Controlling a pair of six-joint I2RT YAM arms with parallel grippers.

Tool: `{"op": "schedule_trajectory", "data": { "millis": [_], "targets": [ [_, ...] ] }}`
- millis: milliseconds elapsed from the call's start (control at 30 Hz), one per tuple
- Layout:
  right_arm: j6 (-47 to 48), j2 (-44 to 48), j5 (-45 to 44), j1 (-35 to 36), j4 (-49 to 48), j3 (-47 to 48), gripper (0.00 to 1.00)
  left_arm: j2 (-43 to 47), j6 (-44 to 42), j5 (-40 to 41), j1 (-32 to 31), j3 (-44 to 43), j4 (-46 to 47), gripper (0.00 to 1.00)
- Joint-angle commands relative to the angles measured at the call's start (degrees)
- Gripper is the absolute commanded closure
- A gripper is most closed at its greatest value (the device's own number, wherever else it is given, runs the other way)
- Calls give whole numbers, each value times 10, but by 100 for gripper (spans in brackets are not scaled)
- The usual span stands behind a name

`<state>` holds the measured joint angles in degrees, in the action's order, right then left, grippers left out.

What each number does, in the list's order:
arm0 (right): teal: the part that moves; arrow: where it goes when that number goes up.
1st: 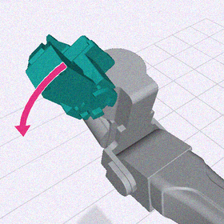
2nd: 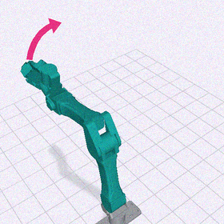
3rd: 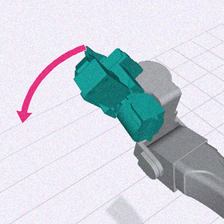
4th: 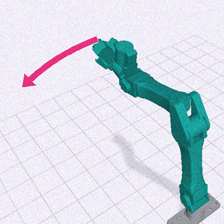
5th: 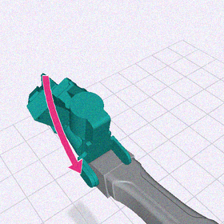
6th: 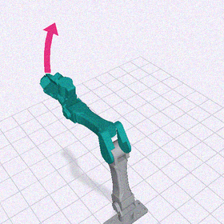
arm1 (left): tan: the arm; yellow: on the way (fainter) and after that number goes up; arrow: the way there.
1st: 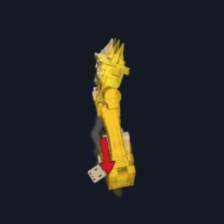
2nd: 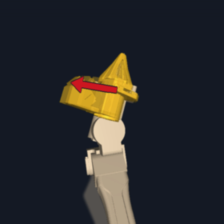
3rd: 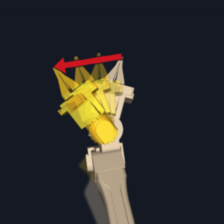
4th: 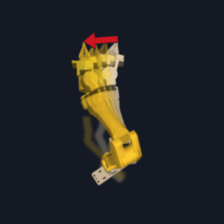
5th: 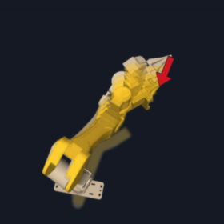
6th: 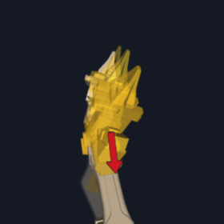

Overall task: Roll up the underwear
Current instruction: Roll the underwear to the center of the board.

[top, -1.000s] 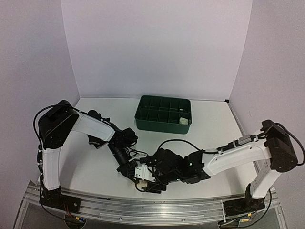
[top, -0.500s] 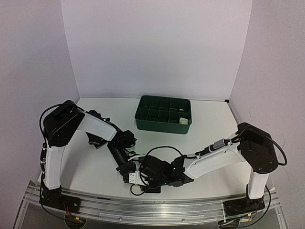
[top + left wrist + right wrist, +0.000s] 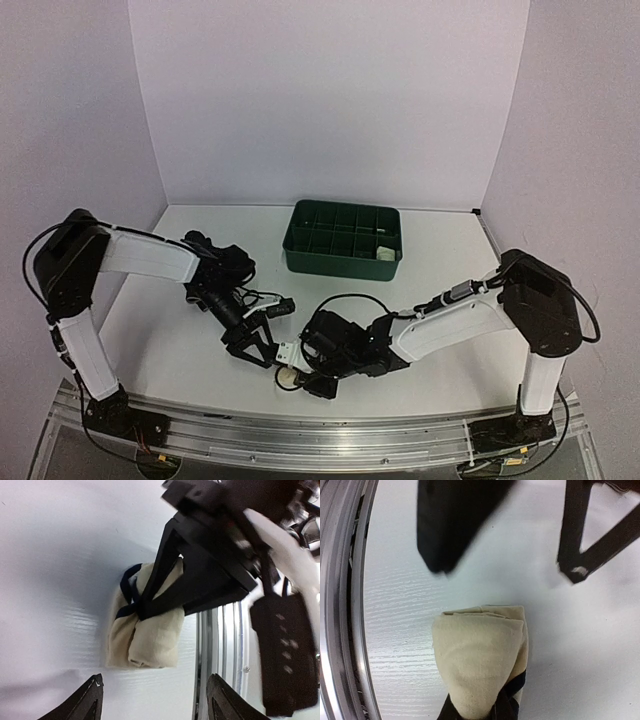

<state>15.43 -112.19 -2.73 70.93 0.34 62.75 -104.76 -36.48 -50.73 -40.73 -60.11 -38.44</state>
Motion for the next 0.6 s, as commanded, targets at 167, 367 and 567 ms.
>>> {"op": "schedule_trajectory", "data": {
  "millis": [167,367,567],
  "targets": [
    [-133,-42,201,-73,74,-23,100,180,-199,156,-33,132,194,27],
    [-168,-66,268,-102,77,-6,100,126,-226,251,-110,128,284,25],
    [-190,-79,322,-130,75,8,100,87,-213,269,-122,125,306,25]
  ]
}}
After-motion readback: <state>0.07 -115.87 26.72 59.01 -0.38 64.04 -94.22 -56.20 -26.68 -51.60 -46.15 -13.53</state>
